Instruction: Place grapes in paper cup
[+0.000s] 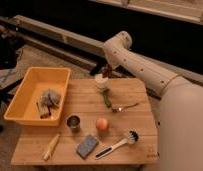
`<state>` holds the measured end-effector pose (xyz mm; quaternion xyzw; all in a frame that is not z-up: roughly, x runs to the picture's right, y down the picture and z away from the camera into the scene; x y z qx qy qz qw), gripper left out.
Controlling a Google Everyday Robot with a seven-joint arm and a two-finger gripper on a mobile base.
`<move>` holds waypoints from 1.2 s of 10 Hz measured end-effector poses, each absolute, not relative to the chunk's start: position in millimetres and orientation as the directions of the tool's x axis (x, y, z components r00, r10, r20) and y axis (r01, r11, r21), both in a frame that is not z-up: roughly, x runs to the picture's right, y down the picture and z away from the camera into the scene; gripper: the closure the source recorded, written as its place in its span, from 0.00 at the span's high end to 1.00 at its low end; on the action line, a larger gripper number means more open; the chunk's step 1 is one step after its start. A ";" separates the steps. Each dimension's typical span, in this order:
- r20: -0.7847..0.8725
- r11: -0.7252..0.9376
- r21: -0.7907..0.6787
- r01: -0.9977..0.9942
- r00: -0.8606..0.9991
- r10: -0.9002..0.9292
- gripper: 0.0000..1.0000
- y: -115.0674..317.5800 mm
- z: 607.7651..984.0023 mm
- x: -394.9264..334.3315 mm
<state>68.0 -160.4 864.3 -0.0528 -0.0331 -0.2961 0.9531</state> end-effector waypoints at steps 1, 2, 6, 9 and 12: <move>0.097 0.815 -0.078 0.574 0.818 -0.567 0.00 -160.6 866.4 64.1; 0.096 0.810 -0.073 0.582 0.812 -0.575 0.01 -160.4 868.4 58.4; 0.082 0.787 -0.066 0.613 0.790 -0.608 0.36 -153.4 875.5 40.4; 0.076 0.779 -0.071 0.623 0.782 -0.618 0.64 -144.9 880.5 38.1; 0.053 0.786 -0.066 0.615 0.788 -0.613 0.80 -138.0 885.3 41.6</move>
